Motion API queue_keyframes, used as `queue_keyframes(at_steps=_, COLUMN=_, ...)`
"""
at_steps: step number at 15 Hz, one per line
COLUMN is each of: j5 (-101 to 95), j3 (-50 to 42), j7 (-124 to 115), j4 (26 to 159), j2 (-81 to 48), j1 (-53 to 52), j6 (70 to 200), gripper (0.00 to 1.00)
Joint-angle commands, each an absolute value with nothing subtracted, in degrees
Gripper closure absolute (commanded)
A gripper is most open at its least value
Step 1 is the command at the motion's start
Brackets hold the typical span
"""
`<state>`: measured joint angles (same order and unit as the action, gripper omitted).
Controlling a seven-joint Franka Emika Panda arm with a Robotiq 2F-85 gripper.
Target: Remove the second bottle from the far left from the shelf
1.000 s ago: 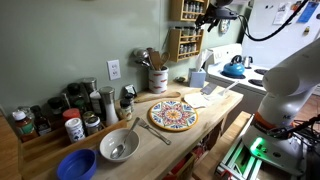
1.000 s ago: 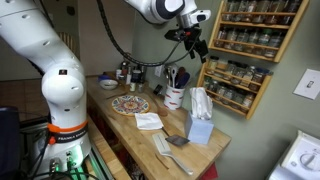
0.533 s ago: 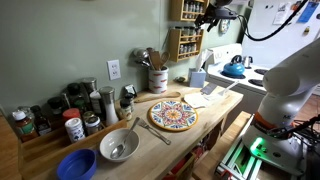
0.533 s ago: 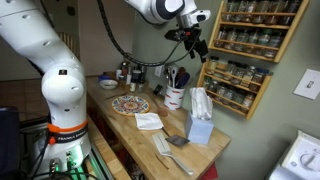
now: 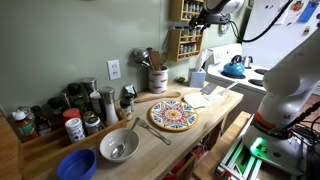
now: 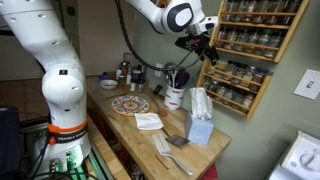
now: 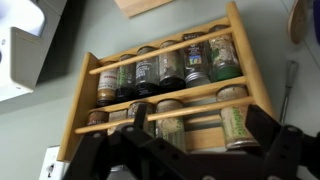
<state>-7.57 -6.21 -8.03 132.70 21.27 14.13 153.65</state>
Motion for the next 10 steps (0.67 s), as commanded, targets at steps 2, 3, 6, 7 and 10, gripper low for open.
queue_keyframes(at_steps=2, j5=-6.3, j3=-7.5, j7=-7.3, j4=128.9, j2=14.7, j1=13.7, j6=160.5, gripper=0.00)
queue_keyframes(at_steps=3, j5=-5.8, j3=-7.9, j7=-6.6, j4=128.2, j2=13.7, j1=13.4, j6=161.6, gripper=0.00)
queue_keyframes(at_steps=6, j5=-3.2, j3=-9.2, j7=-3.8, j4=126.6, j2=10.8, j1=11.9, j6=164.4, gripper=0.00)
queue_keyframes(at_steps=7, j5=-2.4, j3=-9.4, j7=-3.2, j4=126.1, j2=10.0, j1=11.6, j6=164.8, gripper=0.00)
queue_keyframes(at_steps=10, j5=0.6, j3=-10.5, j7=-0.8, j4=124.6, j2=7.8, j1=10.9, j6=166.1, gripper=0.05)
